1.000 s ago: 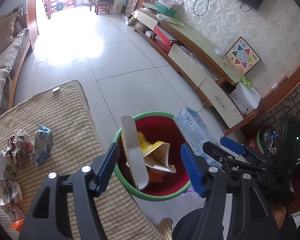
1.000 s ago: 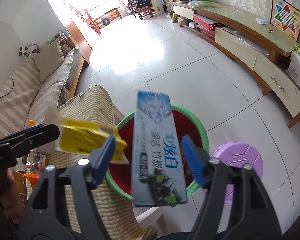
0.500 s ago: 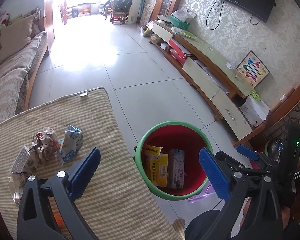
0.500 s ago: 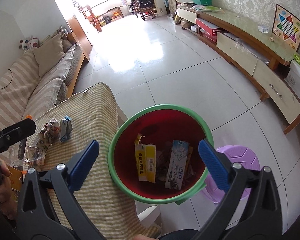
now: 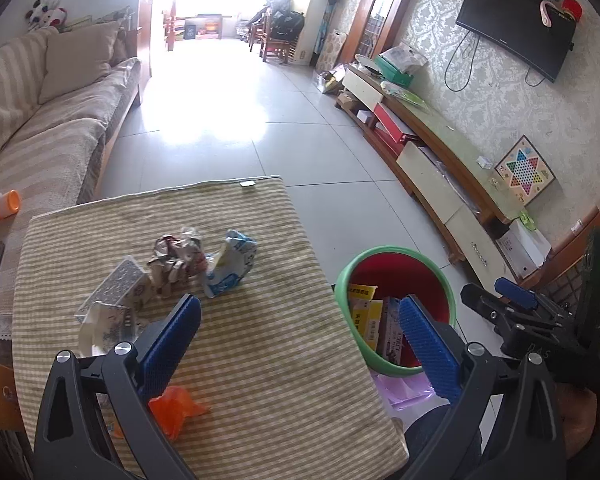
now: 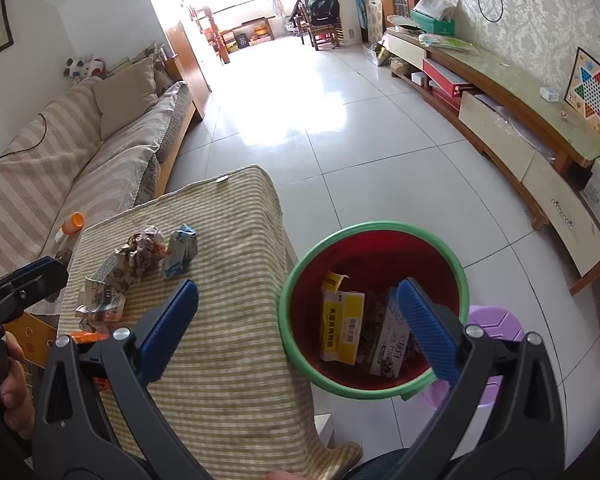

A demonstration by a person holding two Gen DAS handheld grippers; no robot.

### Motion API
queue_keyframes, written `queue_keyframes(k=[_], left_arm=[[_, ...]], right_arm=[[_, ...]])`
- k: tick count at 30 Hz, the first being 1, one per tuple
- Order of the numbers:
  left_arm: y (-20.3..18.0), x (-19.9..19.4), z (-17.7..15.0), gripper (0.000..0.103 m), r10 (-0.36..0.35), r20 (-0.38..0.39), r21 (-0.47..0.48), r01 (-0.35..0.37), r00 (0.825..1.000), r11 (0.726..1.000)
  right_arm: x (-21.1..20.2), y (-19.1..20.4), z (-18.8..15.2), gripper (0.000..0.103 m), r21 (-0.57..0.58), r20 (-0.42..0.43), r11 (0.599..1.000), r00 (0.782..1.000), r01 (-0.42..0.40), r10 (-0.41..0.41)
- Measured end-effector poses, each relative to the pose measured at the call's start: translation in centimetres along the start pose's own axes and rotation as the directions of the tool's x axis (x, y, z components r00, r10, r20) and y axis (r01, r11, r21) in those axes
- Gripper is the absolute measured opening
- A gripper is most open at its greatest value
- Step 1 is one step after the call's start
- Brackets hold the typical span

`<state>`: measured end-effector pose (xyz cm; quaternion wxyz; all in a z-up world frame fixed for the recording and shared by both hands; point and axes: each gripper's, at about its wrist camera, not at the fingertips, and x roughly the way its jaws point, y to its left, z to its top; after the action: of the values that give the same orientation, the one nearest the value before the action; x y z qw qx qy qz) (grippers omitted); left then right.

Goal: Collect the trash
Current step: 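Move both open tools back over the table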

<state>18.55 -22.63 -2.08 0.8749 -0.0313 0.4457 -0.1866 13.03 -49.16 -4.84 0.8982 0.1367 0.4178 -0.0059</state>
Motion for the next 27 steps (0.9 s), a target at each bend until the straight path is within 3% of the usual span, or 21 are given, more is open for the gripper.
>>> queue_keyframes(k=[8, 17, 23, 27], left_arm=[[8.3, -4.2, -2.8, 0.095, 0.062, 0.025, -0.095, -0.059, 0.998, 0.994], [16.3, -7.6, -7.2, 0.095, 0.106, 0.002, -0.178, -0.104, 0.994, 0.979], [19.3, -7.8, -9.5, 0.095, 0.108, -0.024, -0.222, -0.110, 0.994, 0.969], [19.1, -6.9, -10.6, 0.095, 0.073, -0.054, -0.214, -0.083, 0.996, 0.973]], right_arm=[[0.7, 7.1, -0.9, 0.098, -0.095, -0.021, 0.994, 0.999, -0.047, 0.045], [1.9, 14.6, -3.4, 0.098, -0.179, -0.062, 0.978, 0.993, -0.106, 0.096], [2.3, 18.0, -4.6, 0.098, -0.232, -0.087, 0.964, 0.990, -0.131, 0.113], [2.4, 18.5, -4.8, 0.098, -0.238, -0.091, 0.962, 0.989, -0.132, 0.113]])
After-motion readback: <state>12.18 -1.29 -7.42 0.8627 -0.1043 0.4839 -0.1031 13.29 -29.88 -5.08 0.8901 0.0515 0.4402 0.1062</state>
